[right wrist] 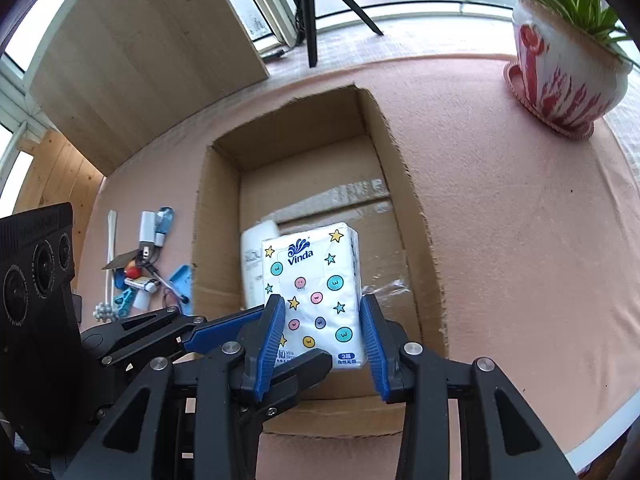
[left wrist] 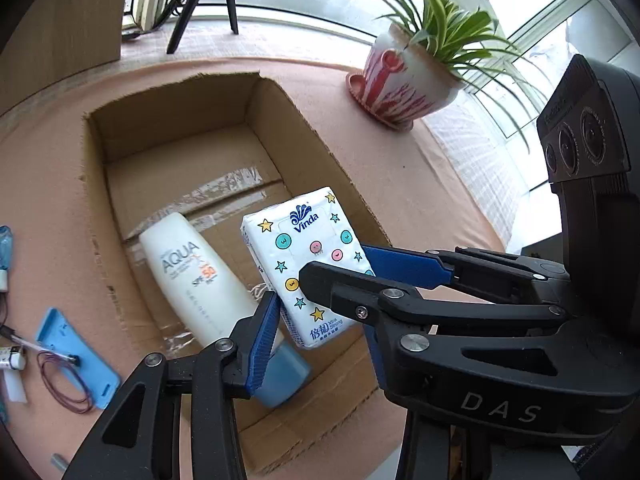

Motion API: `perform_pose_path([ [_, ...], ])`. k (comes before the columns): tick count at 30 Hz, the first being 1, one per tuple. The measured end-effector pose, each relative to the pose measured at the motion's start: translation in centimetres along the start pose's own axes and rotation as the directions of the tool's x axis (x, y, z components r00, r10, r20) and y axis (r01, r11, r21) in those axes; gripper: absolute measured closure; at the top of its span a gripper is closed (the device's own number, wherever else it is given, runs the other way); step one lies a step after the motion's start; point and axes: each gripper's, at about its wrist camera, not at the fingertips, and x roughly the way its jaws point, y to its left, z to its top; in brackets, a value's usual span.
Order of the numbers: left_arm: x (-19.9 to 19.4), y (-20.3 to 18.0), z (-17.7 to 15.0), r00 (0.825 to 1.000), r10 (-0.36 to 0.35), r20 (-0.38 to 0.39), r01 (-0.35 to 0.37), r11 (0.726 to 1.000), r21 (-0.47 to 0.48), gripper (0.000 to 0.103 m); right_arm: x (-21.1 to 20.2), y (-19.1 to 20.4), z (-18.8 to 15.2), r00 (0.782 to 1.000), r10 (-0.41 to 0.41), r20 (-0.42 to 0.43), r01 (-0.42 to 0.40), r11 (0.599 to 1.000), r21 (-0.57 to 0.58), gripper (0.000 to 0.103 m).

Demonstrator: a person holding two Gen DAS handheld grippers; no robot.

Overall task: Organize objects
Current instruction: 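Carry the tissue pack into the box and release it beside the sunscreen, then grasp the pink COCO bottle with the left gripper while the right grasps the purple cord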

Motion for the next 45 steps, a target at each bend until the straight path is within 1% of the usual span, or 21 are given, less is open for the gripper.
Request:
perform_pose_path([
  [3, 1.6, 0.2, 0.1, 0.999, -0.004, -0.032, 0.003, 1.000, -0.028, 0.058, 1.0, -0.6, -0.1, 1.000, -0.007, -0.028, 0.007, 1.000, -0.003, 0.067],
  [5, 2.4, 0.3, -0.1, 0.999, 0.004, -0.053, -0.007, 0.999, -0.042, 0.058, 1.6, -0.6, -0.2, 0.999, -0.013, -0.045, 0.013, 1.000, -0.017, 0.067],
  [7, 2.6, 0.2, -0.5, 0.998, 0.025, -0.064, -0.027, 0.999, -0.037, 0.058, 2.0, -0.2, -0.5, 0.998, -0.011, -0.058, 0.009, 0.999, -0.036, 0.067],
  [11, 2.1, 0.2, -1.7, 0.993, 0.090, -0.078, -0.091, 0.996, -0.012, 0.057, 2.5, 1.0, -1.4, 0.996, 0.021, -0.082, -0.026, 0.997, -0.066, 0.067],
  [13, 1.3, 0.7, -2.3, 0.993, 0.097, -0.073, -0.098, 0.995, -0.021, 0.057, 2.3, 1.5, -1.5, 0.997, 0.021, -0.077, -0.027, 0.997, -0.075, 0.067],
  [16, 0.9, 0.7, -2.5, 0.994, 0.089, -0.068, -0.091, 0.996, -0.027, 0.057, 2.0, 1.7, -1.5, 0.997, 0.002, -0.078, -0.008, 0.997, -0.078, 0.067],
  [17, 0.8, 0.6, -2.6, 0.994, 0.086, -0.069, -0.088, 0.996, -0.030, 0.056, 1.9, 1.7, -1.5, 0.997, -0.004, -0.078, -0.002, 0.997, -0.079, 0.067],
  [18, 0.7, 0.5, -2.6, 0.994, 0.083, -0.070, -0.085, 0.996, -0.031, 0.053, 1.8, 1.6, -1.5, 0.997, -0.008, -0.078, 0.002, 0.997, -0.078, 0.067],
  [19, 0.6, 0.4, -2.6, 0.995, 0.075, -0.070, -0.077, 0.997, -0.029, 0.053, 1.6, 1.5, -1.5, 0.997, -0.010, -0.071, 0.005, 0.997, -0.071, 0.067],
  [23, -0.5, -0.1, -2.6, 0.996, 0.076, -0.043, -0.077, 0.997, -0.006, 0.053, 0.4, 1.0, -1.7, 0.999, 0.018, -0.041, -0.020, 0.999, -0.031, 0.066],
  [26, -2.2, 0.6, -2.9, 0.998, 0.069, -0.015, -0.069, 0.997, -0.022, 0.053, -1.0, 1.6, -2.0, 0.999, 0.032, 0.004, -0.032, 0.999, -0.030, 0.066],
  [30, -6.1, 2.4, -4.2, 0.994, 0.103, 0.045, -0.101, 0.994, -0.043, 0.053, -2.4, 3.7, -2.4, 0.997, 0.045, 0.067, -0.040, 0.997, -0.065, 0.066],
  [33, -9.3, 4.8, -5.5, 0.985, 0.146, 0.090, -0.138, 0.986, -0.091, 0.053, -2.8, 5.5, -2.7, 0.993, 0.074, 0.093, -0.066, 0.994, -0.086, 0.066],
  [35, -11.2, 6.8, -6.8, 0.978, 0.183, 0.106, -0.168, 0.977, -0.130, 0.053, -2.8, 6.8, -2.9, 0.991, 0.069, 0.114, -0.057, 0.992, -0.110, 0.066],
  [36, -12.2, 7.9, -7.5, 0.973, 0.202, 0.110, -0.185, 0.971, -0.153, 0.053, -2.8, 7.6, -3.0, 0.990, 0.053, 0.127, -0.037, 0.991, -0.125, 0.066],
  [38, -13.7, 9.9, -9.1, 0.968, 0.225, 0.107, -0.202, 0.960, -0.195, 0.053, -2.5, 9.2, -3.4, 0.987, 0.018, 0.162, 0.010, 0.986, -0.165, 0.066],
  [39, -14.4, 11.1, -10.1, 0.964, 0.243, 0.104, -0.217, 0.952, -0.217, 0.053, -2.4, 9.7, -3.5, 0.985, 0.016, 0.171, 0.016, 0.984, -0.179, 0.066],
  [40, -14.8, 12.3, -10.3, 0.961, 0.257, 0.101, -0.229, 0.946, -0.229, 0.053, -2.3, 10.3, -3.7, 0.984, 0.021, 0.178, 0.013, 0.982, -0.189, 0.066],
  [41, -15.3, 13.2, -11.2, 0.956, 0.277, 0.096, -0.247, 0.937, -0.247, 0.053, -2.0, 10.9, -3.9, 0.983, 0.032, 0.180, 0.004, 0.981, -0.194, 0.066],
  [45, -15.8, 16.0, -14.1, 0.954, 0.295, 0.056, -0.267, 0.920, -0.288, 0.053, -0.6, 13.1, -3.9, 0.989, 0.071, 0.130, -0.041, 0.974, -0.224, 0.066],
])
